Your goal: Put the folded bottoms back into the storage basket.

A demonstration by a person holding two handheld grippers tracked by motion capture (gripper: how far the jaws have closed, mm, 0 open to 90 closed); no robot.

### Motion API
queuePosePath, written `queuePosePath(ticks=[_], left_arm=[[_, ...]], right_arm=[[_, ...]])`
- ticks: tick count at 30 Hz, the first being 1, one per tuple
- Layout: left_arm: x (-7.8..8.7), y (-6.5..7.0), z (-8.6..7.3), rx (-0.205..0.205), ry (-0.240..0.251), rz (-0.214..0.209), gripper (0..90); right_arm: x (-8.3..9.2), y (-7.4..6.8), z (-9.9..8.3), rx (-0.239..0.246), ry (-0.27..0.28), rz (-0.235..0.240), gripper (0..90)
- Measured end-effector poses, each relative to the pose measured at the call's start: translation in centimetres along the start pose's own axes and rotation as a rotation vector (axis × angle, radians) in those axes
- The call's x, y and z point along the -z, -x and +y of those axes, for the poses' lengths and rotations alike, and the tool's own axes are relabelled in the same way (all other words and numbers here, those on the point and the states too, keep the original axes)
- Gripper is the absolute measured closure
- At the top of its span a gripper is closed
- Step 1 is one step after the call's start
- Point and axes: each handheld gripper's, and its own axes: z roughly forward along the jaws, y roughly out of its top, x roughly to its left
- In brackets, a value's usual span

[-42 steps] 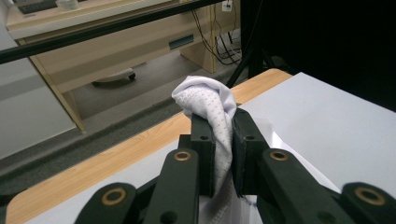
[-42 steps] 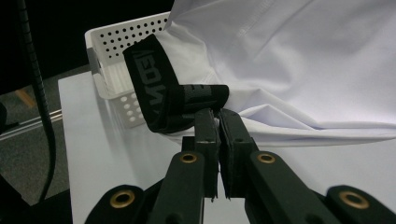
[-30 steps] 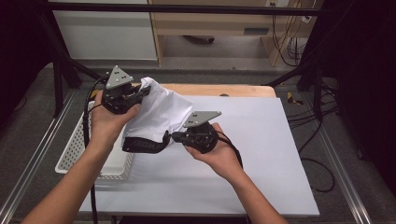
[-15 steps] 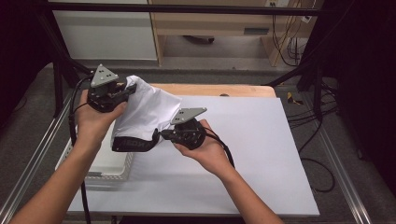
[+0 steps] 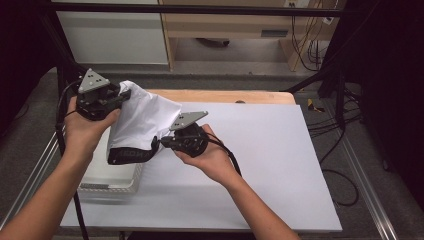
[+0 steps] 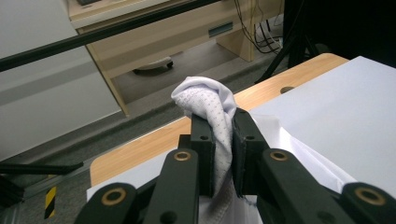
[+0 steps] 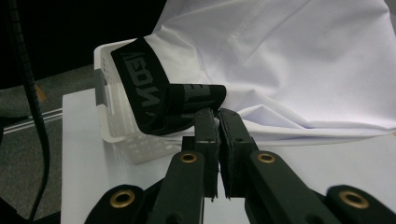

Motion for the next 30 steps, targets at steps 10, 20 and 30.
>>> queuePosePath(ticks=[10,20,30], left_arm=[[0.9,-1.9,-1.8,0.039,0.011,0.025,81.5],[2.2,-3.5,-2.6,0.066,0.02,0.045,81.5],[2.7,-4.3,-3.0,0.074,0.017,0.061,81.5]], right_arm=[[-1.9,-0.2,1.0,0.021,-0.025,0.007,87.3],[-3.7,-1.0,2.0,0.037,-0.043,0.02,87.2],[-4.8,-1.4,2.6,0.039,-0.051,0.039,87.2]])
